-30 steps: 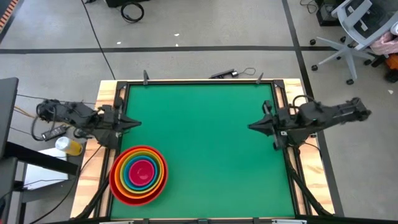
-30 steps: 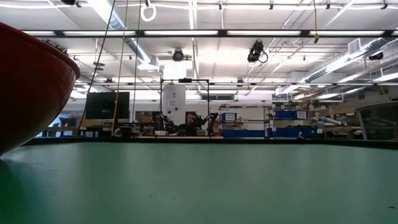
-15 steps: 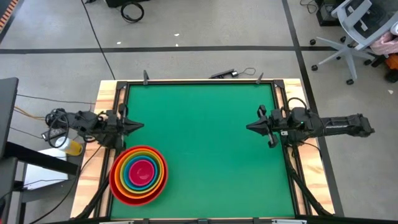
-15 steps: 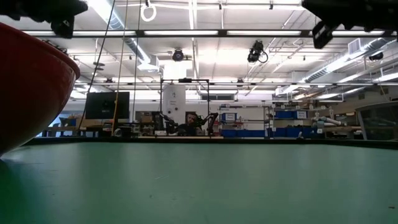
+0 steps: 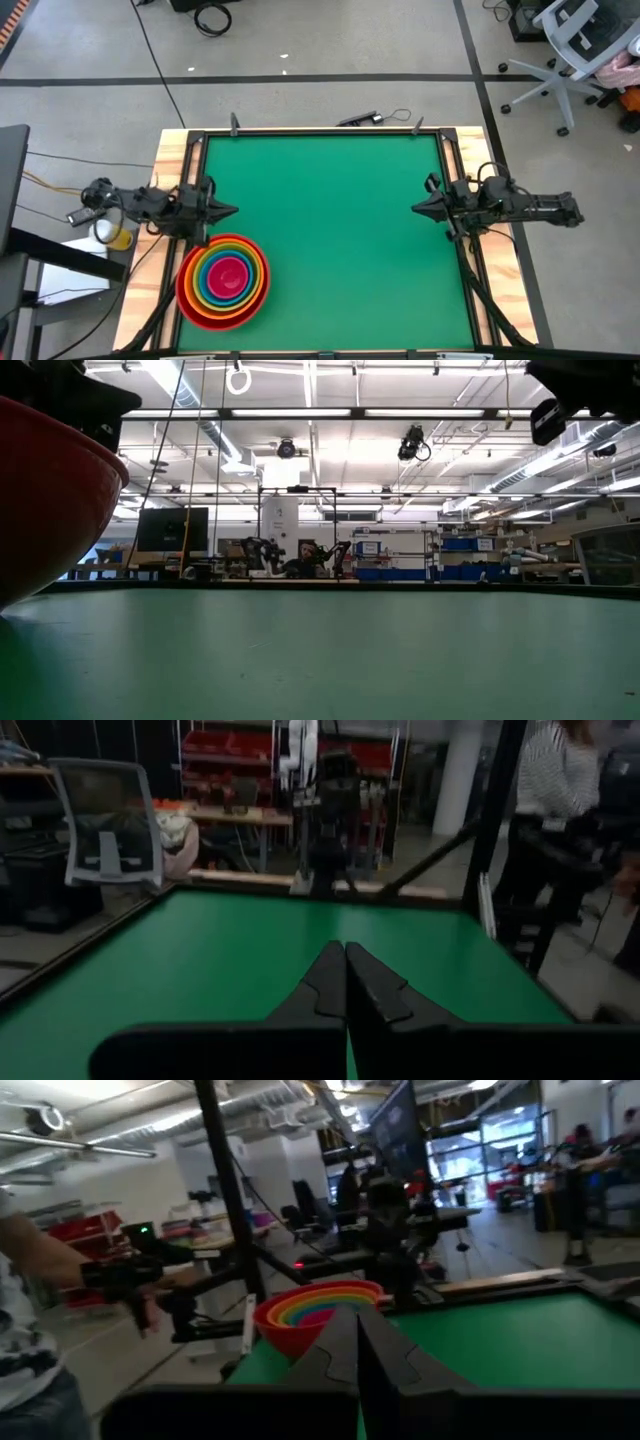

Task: Nest bowls inside each other
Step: Return to Home Position

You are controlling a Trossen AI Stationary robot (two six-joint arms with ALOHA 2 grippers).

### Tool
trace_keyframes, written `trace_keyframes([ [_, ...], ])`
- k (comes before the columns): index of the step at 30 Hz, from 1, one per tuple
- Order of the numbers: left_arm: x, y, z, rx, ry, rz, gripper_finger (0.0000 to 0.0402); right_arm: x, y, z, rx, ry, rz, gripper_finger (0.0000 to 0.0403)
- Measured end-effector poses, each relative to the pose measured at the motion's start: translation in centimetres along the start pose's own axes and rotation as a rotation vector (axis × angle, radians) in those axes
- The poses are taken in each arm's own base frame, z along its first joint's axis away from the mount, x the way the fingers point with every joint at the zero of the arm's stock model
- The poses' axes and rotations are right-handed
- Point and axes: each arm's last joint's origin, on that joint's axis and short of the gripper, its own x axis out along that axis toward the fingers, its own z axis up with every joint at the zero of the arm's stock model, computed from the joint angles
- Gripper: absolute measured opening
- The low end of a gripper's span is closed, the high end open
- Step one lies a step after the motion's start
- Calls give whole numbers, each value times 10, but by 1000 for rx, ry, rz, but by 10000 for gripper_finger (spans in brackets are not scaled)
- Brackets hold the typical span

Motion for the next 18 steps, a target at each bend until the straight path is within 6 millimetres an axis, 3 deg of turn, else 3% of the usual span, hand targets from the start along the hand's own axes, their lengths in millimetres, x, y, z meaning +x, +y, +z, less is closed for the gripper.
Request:
trace_keyframes([
  [4,7,-2,-14,-17,-30,-5,0,-2,-1,-2,-38,-13,-21,0],
  [10,12,-3,-30,-38,-35,-6,0,2,-7,-24,-33,-99,-26,0],
  [18,18,-2,-51,-96,-39,1,0,3,-10,-40,-3,-69,1,0],
])
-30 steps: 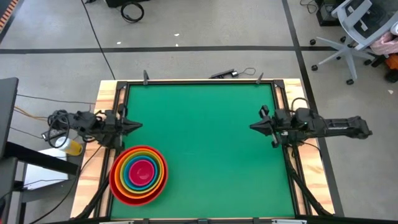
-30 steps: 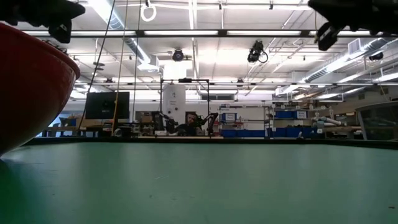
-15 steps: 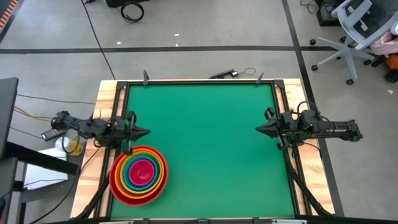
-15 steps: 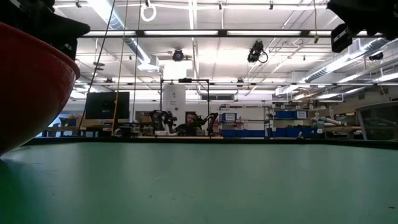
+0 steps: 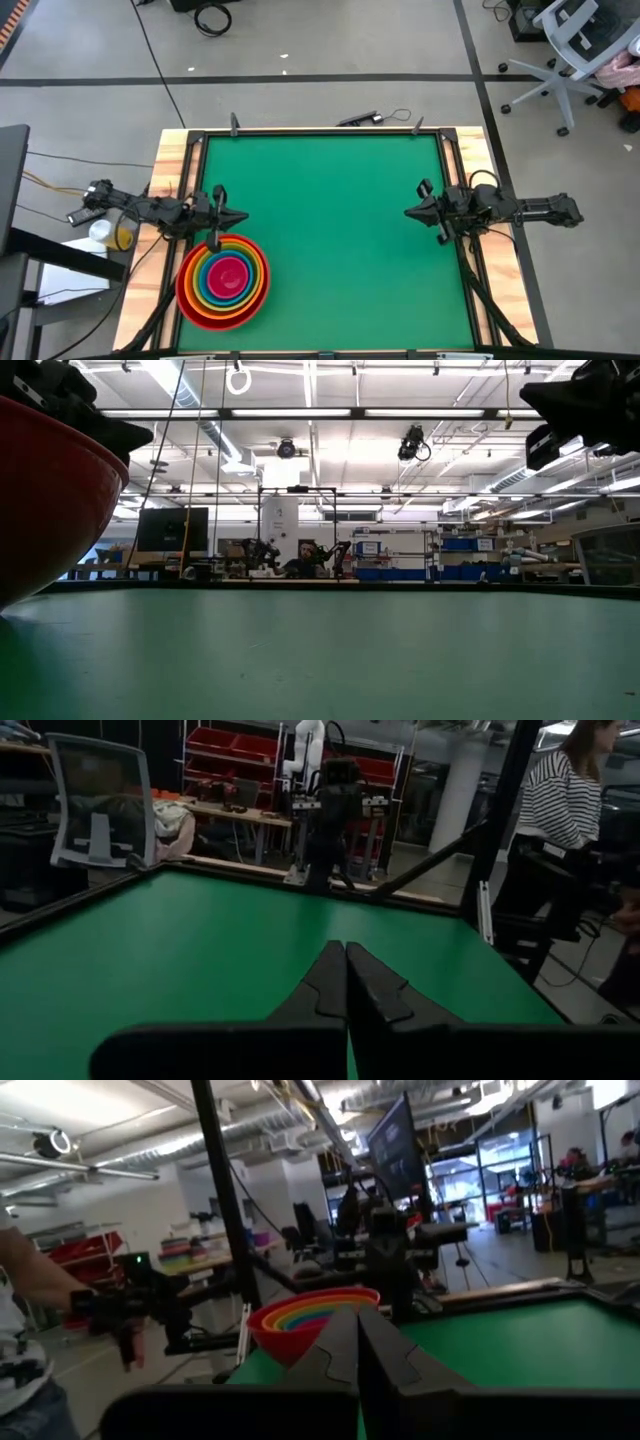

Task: Nest bowls inside each other
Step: Return to Home Position

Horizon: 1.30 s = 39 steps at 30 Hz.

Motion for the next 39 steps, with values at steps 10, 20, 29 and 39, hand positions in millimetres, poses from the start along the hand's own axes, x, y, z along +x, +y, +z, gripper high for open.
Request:
trace_keyframes([
  [10,1,3,-1,20,16,-37,0,0,0,-5,-25,56,15,0],
  [20,2,6,0,59,12,-14,0,0,0,-4,-33,42,9,7],
  [29,3,9,0,62,7,15,4,0,-1,-4,7,43,-13,18],
  [39,3,9,0,60,7,15,15,0,-1,-4,3,44,-11,19],
])
